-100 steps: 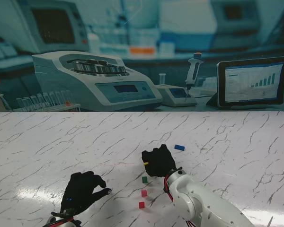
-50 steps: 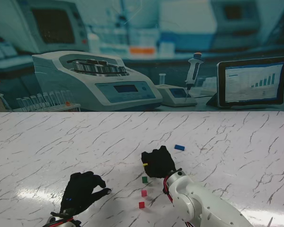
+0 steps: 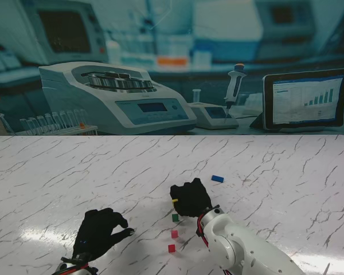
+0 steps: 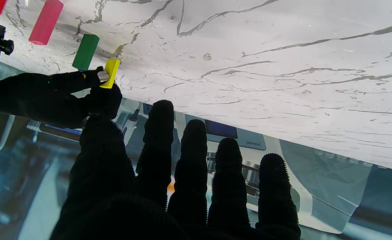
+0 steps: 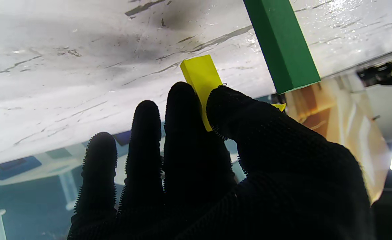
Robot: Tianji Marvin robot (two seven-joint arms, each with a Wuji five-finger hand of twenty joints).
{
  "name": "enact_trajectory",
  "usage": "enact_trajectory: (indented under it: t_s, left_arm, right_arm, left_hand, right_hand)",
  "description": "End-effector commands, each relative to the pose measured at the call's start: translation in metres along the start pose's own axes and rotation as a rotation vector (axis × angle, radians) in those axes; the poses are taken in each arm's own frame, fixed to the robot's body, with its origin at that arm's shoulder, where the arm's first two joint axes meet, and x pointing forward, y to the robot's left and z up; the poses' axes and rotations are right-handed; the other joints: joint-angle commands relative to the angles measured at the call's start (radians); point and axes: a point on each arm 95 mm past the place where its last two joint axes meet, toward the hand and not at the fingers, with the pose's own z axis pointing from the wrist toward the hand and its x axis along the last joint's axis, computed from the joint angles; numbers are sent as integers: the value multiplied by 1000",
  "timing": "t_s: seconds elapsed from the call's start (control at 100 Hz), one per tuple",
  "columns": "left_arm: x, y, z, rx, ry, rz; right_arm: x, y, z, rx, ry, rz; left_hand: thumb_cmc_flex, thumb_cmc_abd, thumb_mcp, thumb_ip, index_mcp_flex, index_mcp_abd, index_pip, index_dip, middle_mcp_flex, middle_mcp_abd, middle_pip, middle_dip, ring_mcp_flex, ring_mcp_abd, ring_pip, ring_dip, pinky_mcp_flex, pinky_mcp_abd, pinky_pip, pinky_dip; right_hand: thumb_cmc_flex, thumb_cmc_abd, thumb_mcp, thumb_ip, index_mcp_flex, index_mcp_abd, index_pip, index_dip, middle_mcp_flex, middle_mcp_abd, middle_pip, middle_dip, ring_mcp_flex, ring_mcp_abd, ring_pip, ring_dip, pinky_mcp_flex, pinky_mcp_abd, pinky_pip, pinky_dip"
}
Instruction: Arrange dominoes in a row
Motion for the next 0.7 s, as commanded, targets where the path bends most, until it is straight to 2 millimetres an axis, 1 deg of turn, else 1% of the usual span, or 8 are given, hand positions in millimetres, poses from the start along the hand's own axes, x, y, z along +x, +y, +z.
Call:
enact_trajectory:
  t_s: [0.0,0.29,0.69]
  left_arm:
    - [4,3,-3,-12,20,-22]
    - [4,3,-2,-13,18,-25]
    - [4,3,-3,-12,18,-25]
  right_arm:
    - [7,-5,-2,7,7,22]
    - [6,-4,-2,19,5,27]
    - [4,-2,-3,33,5,34]
  left_hand:
    - [-5,22,10,5,16,-10,9,10,33,-12,16,10,3,-11,12,13,-10,11,25,19]
    - [4,24,9,1,18,-13,10,9,34,-12,17,10,4,-13,13,13,-10,9,26,20]
    - [6,23,7,1,17,-14,14,8,34,-11,17,10,3,-13,13,13,-10,9,25,19]
  right_hand:
    - [31,31,-4,-35,-25,-10,9,-10,-14,3,-12,-7,-23,-12,-16,-8,-24,-69,17,-8]
    - [34,29,-23,-44,-32,-4,-21,-22,-26,20,-33,-13,-39,-5,-23,-11,-33,-63,9,-14]
    - [22,22,-30,-49,-49,7,-78,-21,-55,44,-65,-7,-67,10,-35,-12,-49,-55,-5,-23]
